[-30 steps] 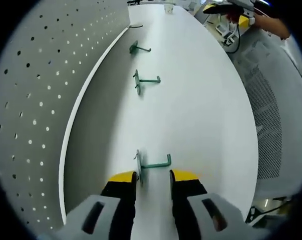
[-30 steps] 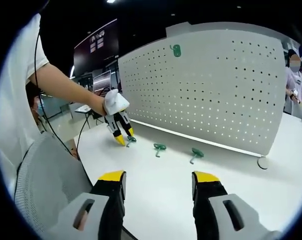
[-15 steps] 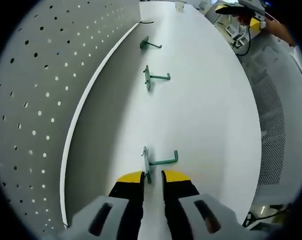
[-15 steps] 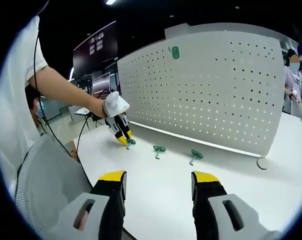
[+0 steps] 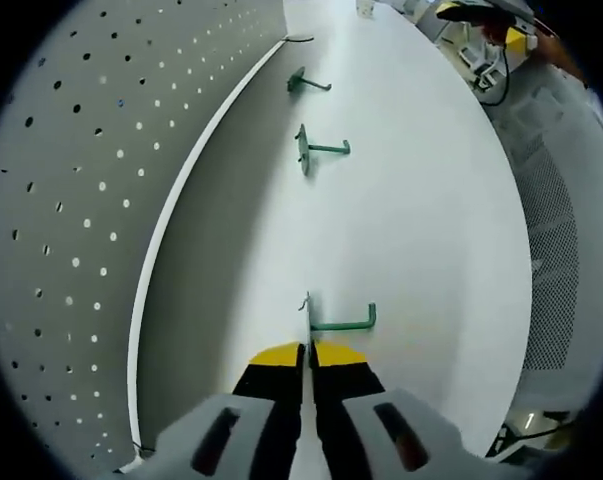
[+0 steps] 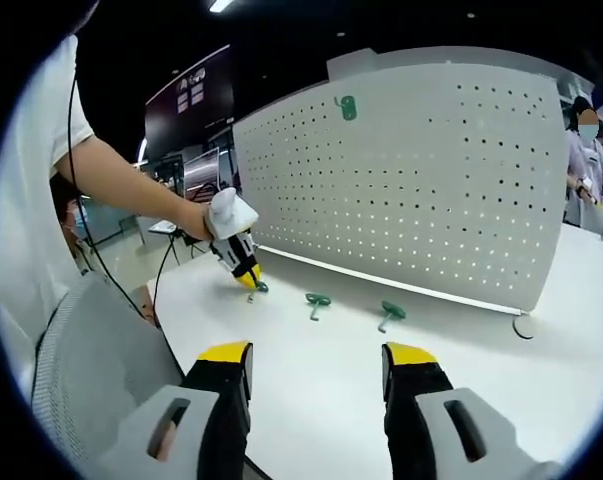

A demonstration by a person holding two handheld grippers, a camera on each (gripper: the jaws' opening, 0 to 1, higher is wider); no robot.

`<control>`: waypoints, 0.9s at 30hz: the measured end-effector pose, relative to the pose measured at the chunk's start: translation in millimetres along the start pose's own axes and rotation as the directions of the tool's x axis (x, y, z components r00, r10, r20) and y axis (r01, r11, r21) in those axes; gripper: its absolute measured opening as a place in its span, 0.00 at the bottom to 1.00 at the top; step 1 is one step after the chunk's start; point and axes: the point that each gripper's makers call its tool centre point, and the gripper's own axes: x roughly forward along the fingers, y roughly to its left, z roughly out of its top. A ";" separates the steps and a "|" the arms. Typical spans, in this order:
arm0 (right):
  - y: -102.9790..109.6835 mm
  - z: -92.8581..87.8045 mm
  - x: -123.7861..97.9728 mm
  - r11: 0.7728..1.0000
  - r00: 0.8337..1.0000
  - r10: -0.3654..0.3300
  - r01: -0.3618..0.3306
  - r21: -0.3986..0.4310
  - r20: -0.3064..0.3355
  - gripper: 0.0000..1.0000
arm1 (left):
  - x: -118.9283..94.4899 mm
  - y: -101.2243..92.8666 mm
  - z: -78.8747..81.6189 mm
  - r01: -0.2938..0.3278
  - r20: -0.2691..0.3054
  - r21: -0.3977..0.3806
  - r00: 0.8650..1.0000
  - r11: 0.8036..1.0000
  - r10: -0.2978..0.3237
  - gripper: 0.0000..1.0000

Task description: Insert the hook assembly into the mounting plate slot until the hook locks in place.

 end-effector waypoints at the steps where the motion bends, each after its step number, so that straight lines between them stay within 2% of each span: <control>1: 0.1 -0.1 0.0 1.000 1.000 0.001 -0.001 0.002 -0.001 0.50 | 0.3 0.1 -0.1 -0.002 -0.001 0.003 1.000 1.000 0.002 0.02; 4: -0.4 -0.4 -0.1 1.000 1.000 0.001 -0.001 0.001 -0.001 0.50 | 0.3 -0.3 0.0 -0.006 0.000 0.021 1.000 1.000 0.006 0.02; 20: -1.3 -0.9 0.2 1.000 1.000 -0.002 0.002 -0.005 -0.002 0.50 | 0.3 0.5 -0.2 -0.014 0.014 0.006 1.000 1.000 0.014 0.01; 23: -2.3 1.7 -1.0 1.000 1.000 -0.007 0.007 -0.004 0.009 0.49 | -2.3 2.2 -2.3 -0.041 0.030 0.010 0.999 0.999 0.040 0.01; 24: -2.7 2.1 -1.3 1.000 1.000 -0.008 0.008 -0.001 0.011 0.49 | -3.9 6.3 1.7 -0.064 0.066 0.001 0.996 0.998 0.064 0.01; 25: -3.5 1.4 -1.2 1.000 1.000 -0.011 0.011 -0.004 0.010 0.49 | -5.8 4.4 6.4 -0.050 0.112 -0.024 0.992 0.998 0.052 0.01; 27: -2.7 1.6 -1.2 1.000 1.000 -0.008 0.008 -0.006 0.012 0.48 | -10.2 8.5 4.3 -0.079 0.119 -0.009 0.990 0.997 0.079 0.01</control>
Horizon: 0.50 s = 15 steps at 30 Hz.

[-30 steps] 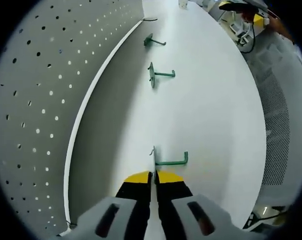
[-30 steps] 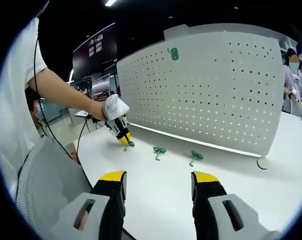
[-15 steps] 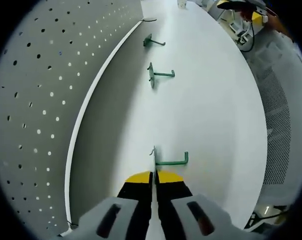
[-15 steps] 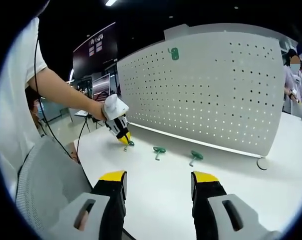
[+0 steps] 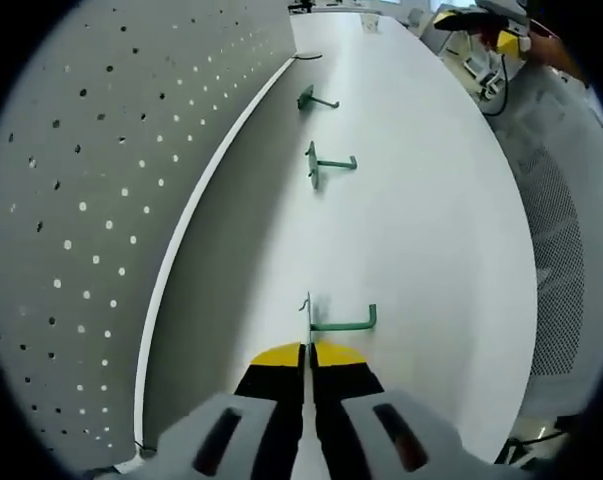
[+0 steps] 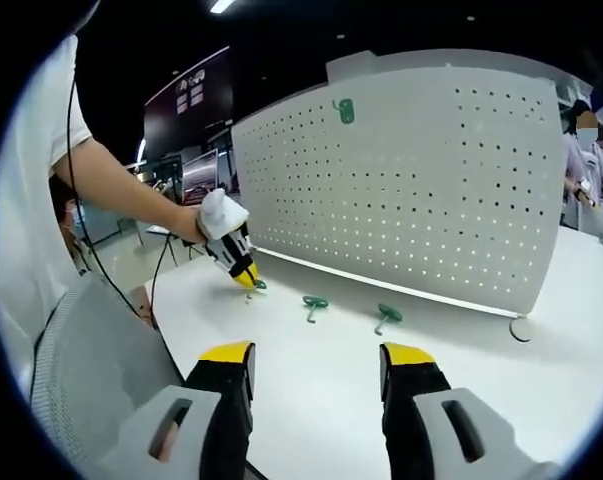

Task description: Insert the hook assembly into the mounting plate slot until the hook locks in place.

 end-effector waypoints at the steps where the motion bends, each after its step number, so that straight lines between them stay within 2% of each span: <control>1: 0.4 0.7 -0.1 1.000 1.000 -0.001 0.001 -0.002 0.001 0.48 | -1.5 0.5 -1.3 -0.004 -0.001 -0.002 1.000 1.000 0.004 0.01; 3: -0.4 0.7 -0.1 1.000 1.000 -0.001 0.001 0.000 0.003 0.48 | -5.9 0.9 6.1 -0.013 0.064 -0.032 0.998 0.999 0.015 0.01; 7: -0.9 0.5 -0.5 1.000 1.000 -0.001 0.001 0.001 0.003 0.48 | -13.9 0.7 8.8 -0.027 0.085 -0.033 0.996 0.999 0.029 0.01; 9: -1.0 1.1 -1.1 1.000 1.000 -0.002 0.002 0.002 0.006 0.48 | -18.5 -0.2 16.3 -0.039 0.132 -0.027 0.990 0.999 0.042 0.01; 11: -1.3 1.1 -1.5 1.000 1.000 -0.001 0.001 0.006 0.008 0.48 | -22.2 -1.7 18.5 -0.041 0.141 -0.038 0.989 0.998 0.046 0.01; 15: -0.5 2.3 -1.6 1.000 1.000 -0.001 0.001 0.003 0.010 0.48 | -30.7 -2.1 28.9 -0.065 0.201 -0.060 0.977 0.996 0.075 0.01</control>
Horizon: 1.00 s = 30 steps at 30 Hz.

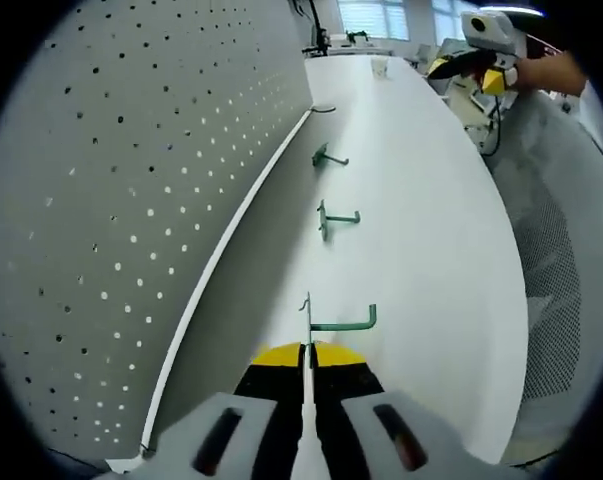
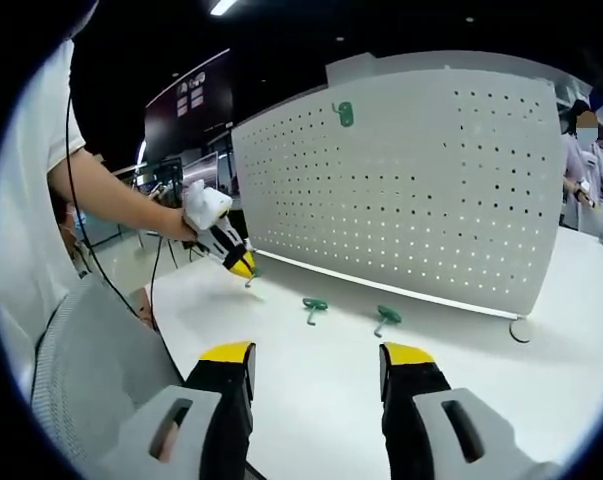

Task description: Insert the hook assembly into the mounting plate slot until the hook locks in place.

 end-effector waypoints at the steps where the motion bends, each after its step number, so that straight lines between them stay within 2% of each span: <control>1: -0.7 -0.5 -0.1 1.000 1.000 -0.002 0.002 -0.003 -0.001 0.48 | -0.8 0.5 1.2 -0.005 0.006 0.003 1.000 1.000 0.005 0.01; 4: -2.0 0.4 -1.3 1.000 1.000 -0.004 0.003 0.007 0.006 0.48 | -5.8 3.2 10.1 -0.028 0.068 -0.059 0.997 0.998 0.032 0.01; 9: -2.8 1.3 -1.5 1.000 1.000 -0.008 0.008 0.008 0.011 0.48 | -14.8 5.0 21.1 -0.054 0.135 -0.076 0.989 0.996 0.064 0.01; 12: -2.3 2.0 -1.5 1.000 1.000 -0.009 0.009 0.010 0.012 0.48 | -19.1 5.6 22.9 -0.070 0.153 -0.082 0.985 0.994 0.082 0.01; 16: -3.4 1.0 -1.8 1.000 1.000 -0.012 0.012 0.011 0.014 0.48 | -25.3 8.3 28.6 -0.078 0.212 -0.159 0.971 0.984 0.112 0.01; 20: -3.2 2.4 -2.2 1.000 1.000 -0.013 0.013 0.013 0.017 0.48 | -32.7 6.0 32.4 -0.093 0.237 -0.155 0.963 0.983 0.128 0.01; 23: -4.0 2.8 -2.4 1.000 1.000 -0.015 0.015 0.011 0.021 0.48 | -38.8 3.9 38.8 -0.103 0.270 -0.164 0.952 0.981 0.145 0.01; 25: -4.0 3.3 -2.6 1.000 1.000 -0.015 0.015 0.012 0.022 0.48 | -44.8 3.9 45.7 -0.116 0.310 -0.182 0.936 0.976 0.169 0.01; 26: -4.0 3.5 -2.7 1.000 1.000 -0.015 0.015 0.011 0.023 0.48 | -49.4 5.2 52.0 -0.133 0.348 -0.174 0.919 0.976 0.187 0.01; 28: -4.2 3.3 -2.6 1.000 1.000 -0.014 0.014 0.012 0.024 0.48 | -52.0 2.6 53.4 -0.118 0.352 -0.203 0.918 0.972 0.185 0.01; 30: -4.2 3.6 -2.6 1.000 1.000 -0.015 0.015 0.010 0.024 0.48 | -56.0 1.8 57.5 -0.134 0.371 -0.195 0.907 0.972 0.199 0.01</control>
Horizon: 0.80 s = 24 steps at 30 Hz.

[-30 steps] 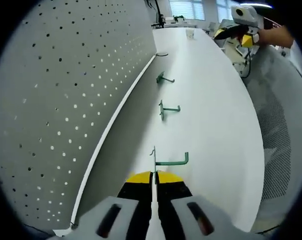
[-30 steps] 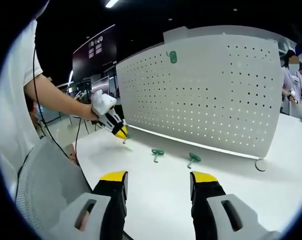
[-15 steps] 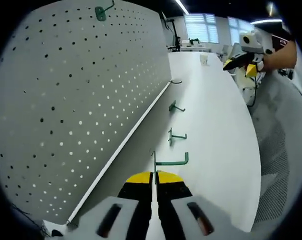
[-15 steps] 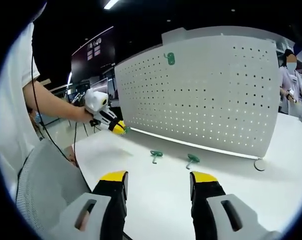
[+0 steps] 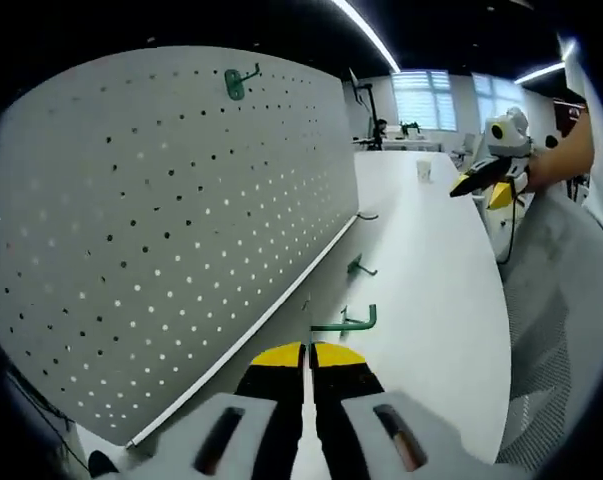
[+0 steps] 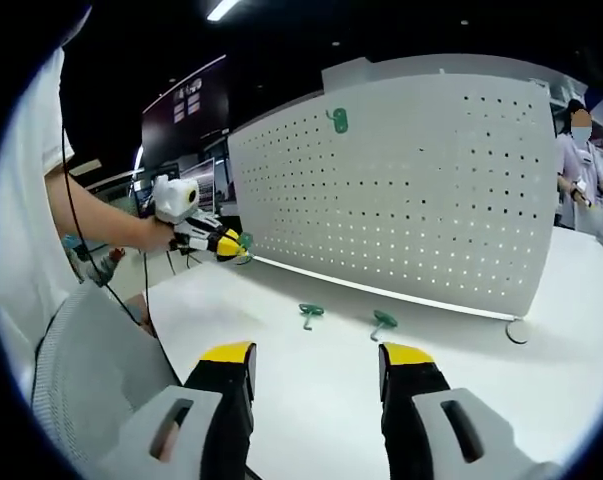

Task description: Insert the hook assembly into the mounting plate slot until the hook locks in place.

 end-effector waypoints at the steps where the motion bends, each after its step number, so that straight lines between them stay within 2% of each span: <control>1: 0.3 0.6 0.0 1.000 1.000 0.000 0.000 0.000 0.001 0.48 | -0.8 -0.8 1.2 0.002 0.003 -0.007 1.000 1.000 -0.002 0.01; 8: -0.5 1.4 -0.6 1.000 1.000 -0.003 0.003 0.000 0.007 0.48 | -11.0 -2.4 26.5 -0.030 0.103 -0.044 0.994 0.999 0.034 0.01; 10: -0.4 0.6 -0.5 1.000 1.000 -0.002 0.002 0.001 0.005 0.48 | -12.8 -2.4 30.1 -0.043 0.111 -0.049 0.993 0.998 0.049 0.01; 15: -0.6 1.8 -0.6 1.000 1.000 -0.005 0.005 -0.003 0.006 0.48 | -20.1 -8.7 45.0 -0.056 0.182 -0.084 0.981 0.995 0.071 0.01; 24: 1.4 2.7 -0.2 1.000 1.000 0.002 -0.002 -0.007 0.007 0.48 | -32.8 -19.1 63.3 -0.063 0.254 -0.092 0.964 0.994 0.085 0.02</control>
